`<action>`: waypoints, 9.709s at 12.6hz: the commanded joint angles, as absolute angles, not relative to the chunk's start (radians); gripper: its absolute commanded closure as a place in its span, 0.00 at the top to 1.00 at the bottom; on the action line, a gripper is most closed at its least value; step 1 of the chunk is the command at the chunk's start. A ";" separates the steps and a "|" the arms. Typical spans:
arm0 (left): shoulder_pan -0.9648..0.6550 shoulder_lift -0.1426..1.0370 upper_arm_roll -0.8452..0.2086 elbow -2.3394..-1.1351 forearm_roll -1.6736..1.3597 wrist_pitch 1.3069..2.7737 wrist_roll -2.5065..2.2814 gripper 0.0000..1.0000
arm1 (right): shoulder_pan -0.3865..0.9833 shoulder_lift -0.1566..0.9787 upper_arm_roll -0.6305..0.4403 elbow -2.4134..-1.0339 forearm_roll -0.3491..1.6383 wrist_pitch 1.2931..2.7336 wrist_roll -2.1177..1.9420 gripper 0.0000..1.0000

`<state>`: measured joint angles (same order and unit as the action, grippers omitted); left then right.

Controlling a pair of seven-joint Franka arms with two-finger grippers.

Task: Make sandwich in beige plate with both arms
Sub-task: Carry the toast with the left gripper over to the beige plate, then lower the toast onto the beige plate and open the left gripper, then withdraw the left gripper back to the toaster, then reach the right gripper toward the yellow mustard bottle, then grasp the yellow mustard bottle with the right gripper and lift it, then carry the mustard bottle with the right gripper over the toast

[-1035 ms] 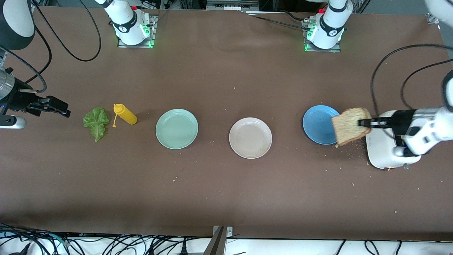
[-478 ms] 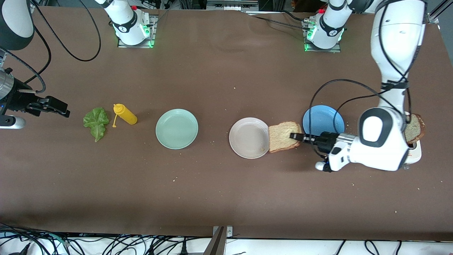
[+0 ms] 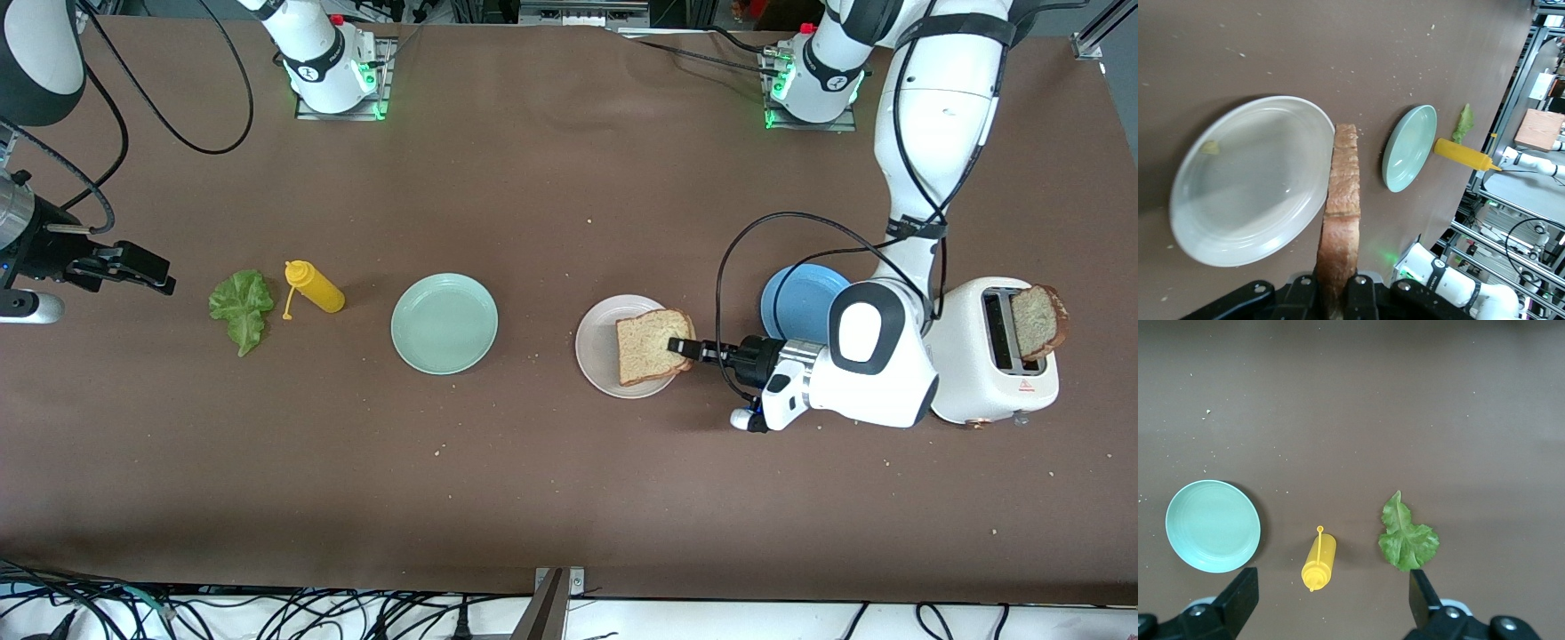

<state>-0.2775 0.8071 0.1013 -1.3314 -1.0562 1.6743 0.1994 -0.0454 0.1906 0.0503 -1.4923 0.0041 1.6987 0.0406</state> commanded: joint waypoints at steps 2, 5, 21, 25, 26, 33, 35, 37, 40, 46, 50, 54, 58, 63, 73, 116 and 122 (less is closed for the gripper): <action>-0.322 0.837 0.115 -1.324 -1.147 1.675 0.228 0.00 | -0.051 0.178 0.051 -1.497 0.025 1.706 0.044 1.00; -0.328 0.864 0.115 -1.325 -1.146 1.675 0.232 0.00 | -0.051 0.175 0.051 -1.497 0.026 1.700 0.044 1.00; -0.339 0.879 0.136 -1.361 -1.104 1.763 0.247 0.91 | -0.051 0.183 0.035 -1.497 0.117 1.720 0.044 1.00; -0.337 0.862 0.152 -1.359 -1.068 1.761 0.213 0.98 | -0.051 0.183 0.035 -1.497 0.117 1.724 0.044 1.00; -0.337 0.855 0.161 -1.359 -1.049 1.761 0.206 0.99 | -0.051 0.183 0.035 -1.497 0.117 1.724 0.044 1.00; -0.218 0.738 0.164 -1.351 -0.669 1.689 0.118 0.99 | -0.051 0.183 0.035 -1.497 0.117 1.724 0.043 1.00; -0.146 0.695 0.164 -1.347 -0.545 1.622 0.120 1.00 | -0.051 0.183 0.035 -1.497 0.117 1.724 0.043 1.00; -0.108 0.638 0.164 -1.344 -0.416 1.563 0.121 1.00 | -0.051 0.183 0.035 -1.497 0.117 1.724 0.044 1.00; -0.086 0.571 0.164 -1.341 -0.179 1.514 0.124 1.00 | -0.051 0.183 0.037 -1.497 0.117 1.729 0.044 1.00; -0.067 0.424 0.182 -1.336 -0.020 1.402 0.123 1.00 | -0.046 0.198 0.037 -1.500 0.121 1.736 0.044 1.00; -0.067 0.417 0.196 -1.299 -0.018 1.342 0.121 1.00 | -0.044 0.235 0.043 -1.517 0.182 1.779 0.022 1.00; -0.072 0.397 0.190 -1.290 -0.022 1.333 0.118 1.00 | -0.051 0.258 0.032 -1.577 0.314 1.821 -0.278 1.00; -0.084 0.402 0.190 -1.250 -0.015 1.335 0.123 1.00 | -0.055 0.252 -0.061 -1.652 0.461 1.806 -0.787 1.00; -0.078 0.405 0.192 -1.244 -0.018 1.344 0.124 1.00 | -0.055 0.252 -0.207 -1.823 0.670 1.778 -1.430 1.00; -0.081 0.410 0.190 -1.244 -0.020 1.345 0.118 1.00 | -0.107 0.343 -0.351 -2.066 0.941 1.686 -2.228 1.00; -0.091 0.411 0.187 -1.247 -0.018 1.345 0.107 1.00 | 0.662 0.417 -0.242 -1.573 0.135 2.238 -0.687 0.00; -0.091 0.411 0.187 -1.247 -0.018 1.345 0.106 1.00 | 0.961 0.651 -0.247 -1.424 -0.348 2.221 -0.102 0.00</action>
<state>-0.0861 0.4075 0.1903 -1.2630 -0.0482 1.3535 0.1186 0.9130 0.5516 -0.2249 -1.5197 -0.2653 2.2354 -0.1803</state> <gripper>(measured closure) 0.000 0.899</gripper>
